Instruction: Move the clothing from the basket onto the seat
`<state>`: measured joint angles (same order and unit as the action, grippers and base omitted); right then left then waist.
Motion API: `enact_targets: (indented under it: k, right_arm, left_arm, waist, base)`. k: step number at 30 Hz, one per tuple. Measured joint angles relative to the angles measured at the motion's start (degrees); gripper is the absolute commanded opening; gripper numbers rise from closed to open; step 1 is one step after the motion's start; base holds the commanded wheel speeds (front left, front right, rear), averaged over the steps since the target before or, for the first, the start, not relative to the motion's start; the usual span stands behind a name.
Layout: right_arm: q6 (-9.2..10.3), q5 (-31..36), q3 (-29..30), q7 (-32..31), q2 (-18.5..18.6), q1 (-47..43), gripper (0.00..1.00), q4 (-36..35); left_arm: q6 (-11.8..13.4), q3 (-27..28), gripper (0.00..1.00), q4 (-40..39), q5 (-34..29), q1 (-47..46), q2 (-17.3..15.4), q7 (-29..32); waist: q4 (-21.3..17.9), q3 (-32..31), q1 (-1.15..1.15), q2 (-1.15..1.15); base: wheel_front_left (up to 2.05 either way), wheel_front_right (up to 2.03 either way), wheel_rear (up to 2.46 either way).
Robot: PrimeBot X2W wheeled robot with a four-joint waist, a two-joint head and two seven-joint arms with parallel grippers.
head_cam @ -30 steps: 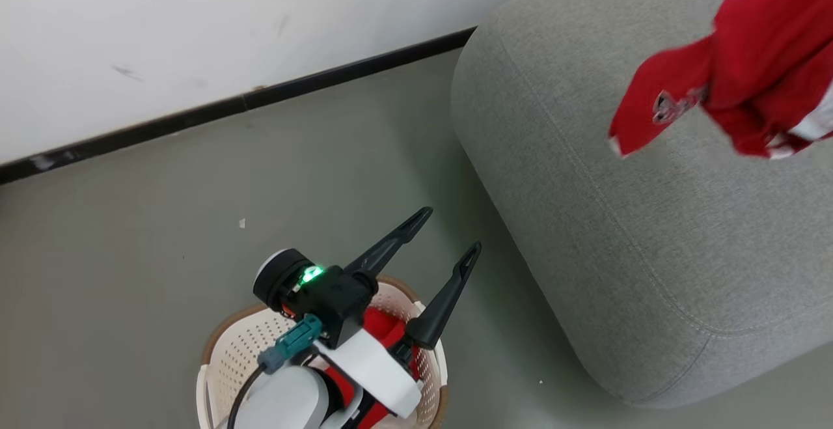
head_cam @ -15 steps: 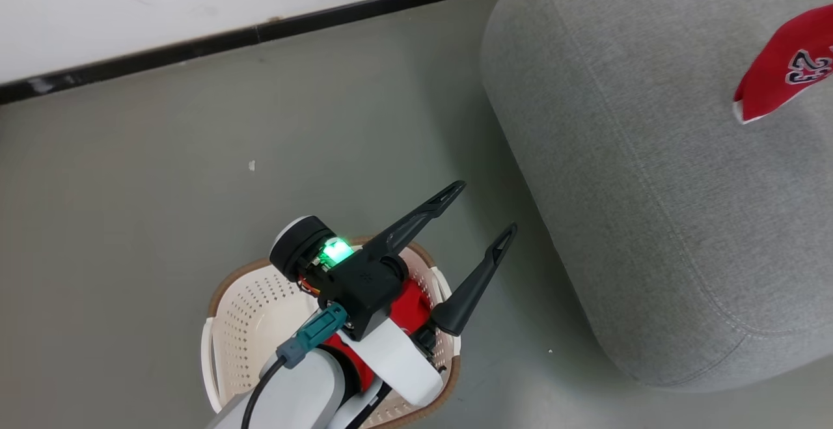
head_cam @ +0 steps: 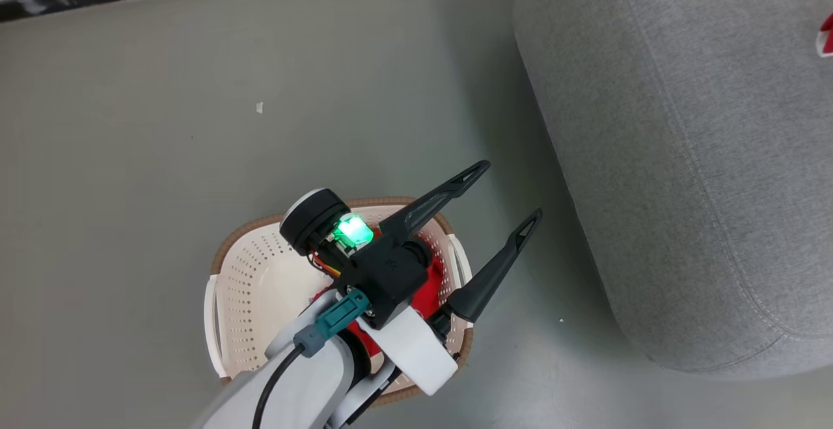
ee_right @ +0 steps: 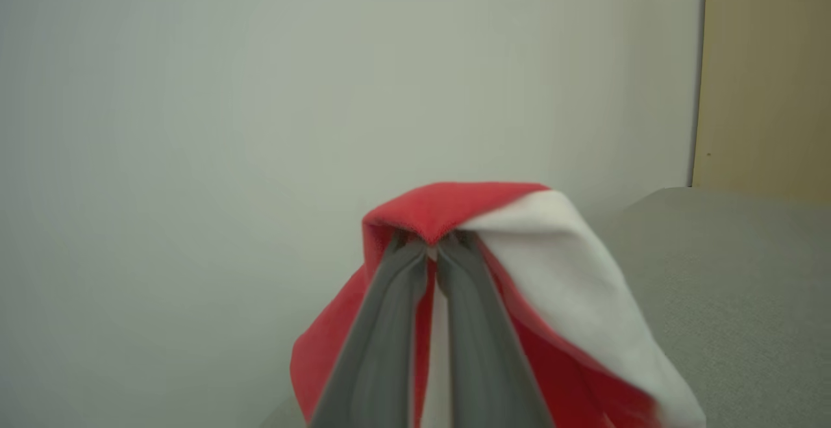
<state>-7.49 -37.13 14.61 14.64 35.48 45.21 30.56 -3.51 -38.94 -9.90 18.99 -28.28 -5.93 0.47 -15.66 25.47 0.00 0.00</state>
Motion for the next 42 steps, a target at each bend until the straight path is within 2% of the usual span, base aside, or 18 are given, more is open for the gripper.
enact_targets:
  k: [6,10,14,19,24,30,31,33,34,35,36,42]
  right_arm:
    - [0.0,3.8,4.0,0.1,-1.7,-0.2,0.0,0.4]
    - [0.0,5.6,4.0,0.1,-5.2,-1.6,0.0,1.8]
    - [-0.01,6.0,5.9,0.1,-9.1,-4.6,0.0,3.6]
    - [0.0,6.2,8.6,0.1,-12.2,-6.8,0.0,4.8]
    - [0.0,6.5,10.1,0.1,-13.7,-7.6,0.0,4.8]
    - [0.0,5.8,8.3,0.1,-15.0,-9.6,0.0,5.8]
    - [0.0,5.3,7.4,0.1,-15.3,-9.8,0.07,6.3]
    - [0.0,5.3,5.5,0.1,-15.8,-10.2,0.3,6.9]
    - [0.0,5.3,4.6,0.1,-15.8,-10.4,0.47,7.0]
    - [-0.02,5.1,3.8,0.1,-15.8,-10.8,0.93,7.1]
    - [-0.01,4.7,3.1,0.1,-15.9,-11.1,1.0,7.3]
    - [0.0,3.8,0.3,0.1,-16.0,-12.3,1.0,6.3]
  left_arm:
    - [-0.3,-0.4,1.0,-0.3,-0.5,-1.6,-0.2,1.1]
    - [-0.7,-0.5,1.0,-0.5,-0.5,-2.2,-0.6,1.7]
    - [-0.7,-0.4,1.0,-0.6,-1.0,-3.3,-1.3,1.8]
    - [-0.7,-0.2,1.0,-0.7,-1.3,-4.3,-1.5,2.0]
    - [-0.8,0.1,1.0,-0.8,-1.5,-4.9,-1.5,2.0]
    - [-1.2,0.4,1.0,0.1,-1.4,-5.5,-1.5,0.4]
    - [-1.3,0.4,1.0,0.3,-1.4,-5.5,-1.5,0.4]
    - [-1.3,0.4,1.0,0.9,-1.4,-5.5,-1.5,-0.2]
    - [-1.3,0.4,1.0,1.2,-1.3,-5.5,-1.4,-0.4]
    - [-1.3,0.4,1.0,1.4,-1.1,-5.5,-1.4,-0.6]
    - [-1.3,0.4,1.0,1.6,-0.9,-5.5,-1.5,-0.7]
    - [-1.8,0.4,1.0,2.9,-0.6,-5.5,-1.5,-1.7]
  waist:
    - [0.5,2.8,0.0,0.0]
    - [0.7,4.5,0.0,0.0]
    - [0.7,6.0,0.0,0.0]
    - [0.7,7.5,0.0,0.0]
    - [0.6,8.6,0.0,0.0]
    - [0.5,8.8,0.0,0.0]
    - [0.5,8.7,0.0,0.0]
    - [0.4,8.5,0.0,0.0]
    - [0.3,8.4,0.0,0.0]
    - [0.3,8.2,0.0,0.0]
    - [0.2,8.1,0.0,0.0]
    - [-0.3,7.2,0.0,0.0]
  base:
    - [0.0,0.0,0.0]
    - [0.0,0.0,0.0]
    - [0.0,0.0,0.0]
    - [0.0,0.0,0.0]
    - [0.0,0.0,0.0]
    - [0.0,0.0,0.0]
    - [0.0,0.0,0.0]
    - [0.0,0.0,0.0]
    - [0.0,0.0,0.0]
    - [0.0,0.0,0.0]
    - [0.0,0.0,0.0]
    - [0.0,0.0,0.0]
